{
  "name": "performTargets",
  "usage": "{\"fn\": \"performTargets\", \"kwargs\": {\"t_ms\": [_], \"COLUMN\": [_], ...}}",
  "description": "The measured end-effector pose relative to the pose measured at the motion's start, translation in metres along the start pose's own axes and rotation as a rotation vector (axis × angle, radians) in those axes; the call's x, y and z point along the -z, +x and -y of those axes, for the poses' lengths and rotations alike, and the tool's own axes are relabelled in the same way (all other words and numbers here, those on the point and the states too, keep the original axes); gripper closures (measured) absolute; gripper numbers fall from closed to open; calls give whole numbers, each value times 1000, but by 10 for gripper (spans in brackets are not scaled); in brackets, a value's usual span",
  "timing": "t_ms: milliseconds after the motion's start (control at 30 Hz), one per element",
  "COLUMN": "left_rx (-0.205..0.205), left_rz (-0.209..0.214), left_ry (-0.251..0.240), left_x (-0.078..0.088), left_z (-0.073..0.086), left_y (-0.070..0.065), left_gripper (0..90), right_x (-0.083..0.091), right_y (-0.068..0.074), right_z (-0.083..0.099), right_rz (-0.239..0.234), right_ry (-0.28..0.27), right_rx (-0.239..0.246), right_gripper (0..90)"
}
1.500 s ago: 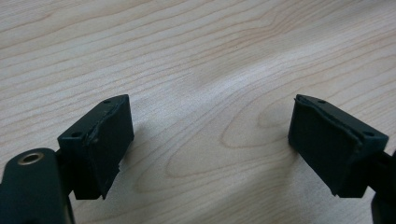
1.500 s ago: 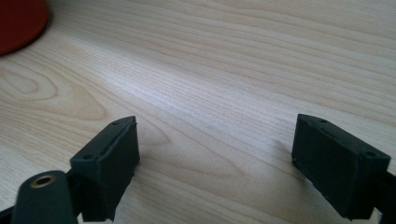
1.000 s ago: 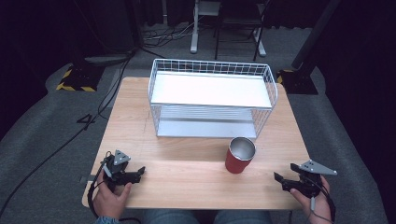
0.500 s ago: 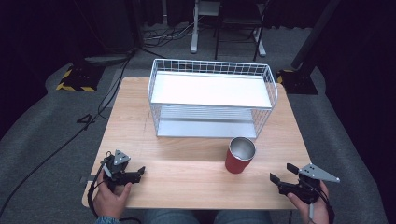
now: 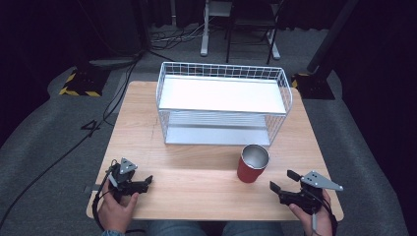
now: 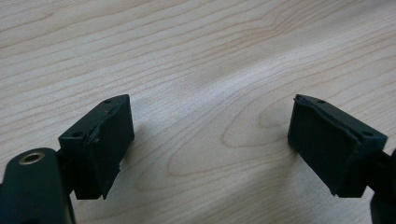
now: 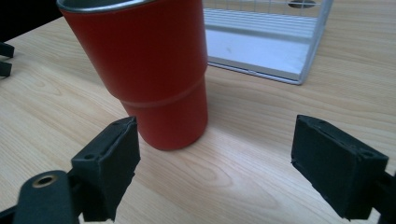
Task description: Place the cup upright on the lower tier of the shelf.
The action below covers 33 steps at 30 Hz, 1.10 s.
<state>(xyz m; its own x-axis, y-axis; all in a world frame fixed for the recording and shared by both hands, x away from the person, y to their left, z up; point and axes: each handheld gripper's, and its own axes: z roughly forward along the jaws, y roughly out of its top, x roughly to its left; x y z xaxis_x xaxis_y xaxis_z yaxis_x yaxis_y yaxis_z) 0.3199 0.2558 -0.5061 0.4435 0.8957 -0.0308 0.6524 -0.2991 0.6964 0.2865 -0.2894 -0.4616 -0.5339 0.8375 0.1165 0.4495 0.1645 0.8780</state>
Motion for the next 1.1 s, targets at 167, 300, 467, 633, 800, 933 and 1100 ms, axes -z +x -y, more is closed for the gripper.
{"fn": "performTargets", "kwargs": {"t_ms": [167, 300, 467, 633, 800, 933, 1100], "left_rx": [1, 2, 1, 1, 1, 1, 1], "left_rz": [-2, -2, -3, -3, -3, -3, -3], "left_ry": [0, 0, 0, 0, 0, 1, 0], "left_x": [0, 0, 0, 0, 0, 0, 0], "left_z": [0, 0, 0, 0, 0, 0, 0], "left_y": [0, 0, 0, 0, 0, 0, 0], "left_gripper": [148, 148, 148, 148, 148, 148, 148], "right_x": [-10, -19, -39, -51, -62, -69, -80], "right_y": [6, 11, 19, 27, 32, 34, 33], "right_z": [-2, -2, 2, 1, 2, 0, -1], "right_rz": [-14, -27, -52, -65, -66, -51, -41], "right_ry": [-3, -5, 4, -2, -6, -5, 6], "right_rx": [1, 10, 12, 21, 19, 32, 38], "right_gripper": [159, 159, 159, 159, 159, 155, 154]}}
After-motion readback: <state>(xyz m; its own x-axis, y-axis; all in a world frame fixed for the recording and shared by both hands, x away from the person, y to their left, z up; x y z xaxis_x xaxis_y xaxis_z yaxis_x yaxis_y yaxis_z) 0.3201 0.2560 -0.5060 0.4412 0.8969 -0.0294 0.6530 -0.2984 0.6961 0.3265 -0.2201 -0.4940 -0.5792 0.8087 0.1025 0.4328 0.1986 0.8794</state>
